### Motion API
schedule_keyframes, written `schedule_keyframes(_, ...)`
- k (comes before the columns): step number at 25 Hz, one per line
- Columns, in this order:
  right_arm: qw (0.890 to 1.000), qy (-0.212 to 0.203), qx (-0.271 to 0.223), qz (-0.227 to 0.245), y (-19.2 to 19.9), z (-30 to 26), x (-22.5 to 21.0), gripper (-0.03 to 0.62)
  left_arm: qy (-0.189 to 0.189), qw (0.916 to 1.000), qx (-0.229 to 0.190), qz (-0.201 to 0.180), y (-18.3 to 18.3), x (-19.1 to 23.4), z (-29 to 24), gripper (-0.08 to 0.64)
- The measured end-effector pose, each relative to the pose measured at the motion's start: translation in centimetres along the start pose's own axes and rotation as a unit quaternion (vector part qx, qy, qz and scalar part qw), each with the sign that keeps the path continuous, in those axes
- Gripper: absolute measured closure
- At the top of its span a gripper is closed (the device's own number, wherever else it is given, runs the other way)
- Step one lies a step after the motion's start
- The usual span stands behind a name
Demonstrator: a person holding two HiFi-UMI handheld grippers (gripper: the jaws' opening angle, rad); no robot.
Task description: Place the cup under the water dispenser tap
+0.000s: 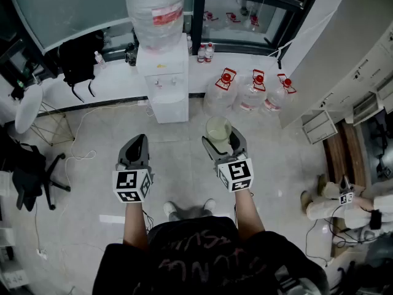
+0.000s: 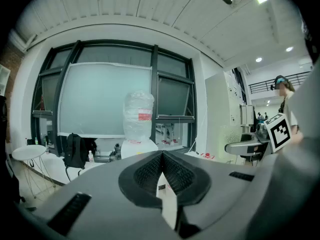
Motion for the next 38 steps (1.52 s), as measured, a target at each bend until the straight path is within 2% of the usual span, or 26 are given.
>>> schedule_keyframes(4, 1.0, -0.006, -0.009, -0.012, -0.1, 0.1, 0.1, 0.233, 0.001, 1.0, 0.001, -0.001, 0.2, 0.0, 0.2, 0.551)
schedule_keyframes(21, 1.0, -0.002, -0.004, -0.005, 0.4, -0.4, 1.5, 0.233, 0.007, 0.9999, 0.004, -0.006, 1.2, 1.0, 0.5, 0.549)
schedule_keyframes(38, 0.999, 0.032, -0.023, -0.003, 0.9, -2.8, 7.1, 0.233, 0.042, 0.9988, -0.019, -0.019, 2.8, 6.8, 1.8, 0.549)
Point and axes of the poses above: the fingertips, and each gripper's own axes: z backward along the fingers, x to its left, y out of its underside, the point moved 3 cm from there along z, backward along the fingers, and after that the axes turned 14 degrees about -z, right-handed, at the moved point
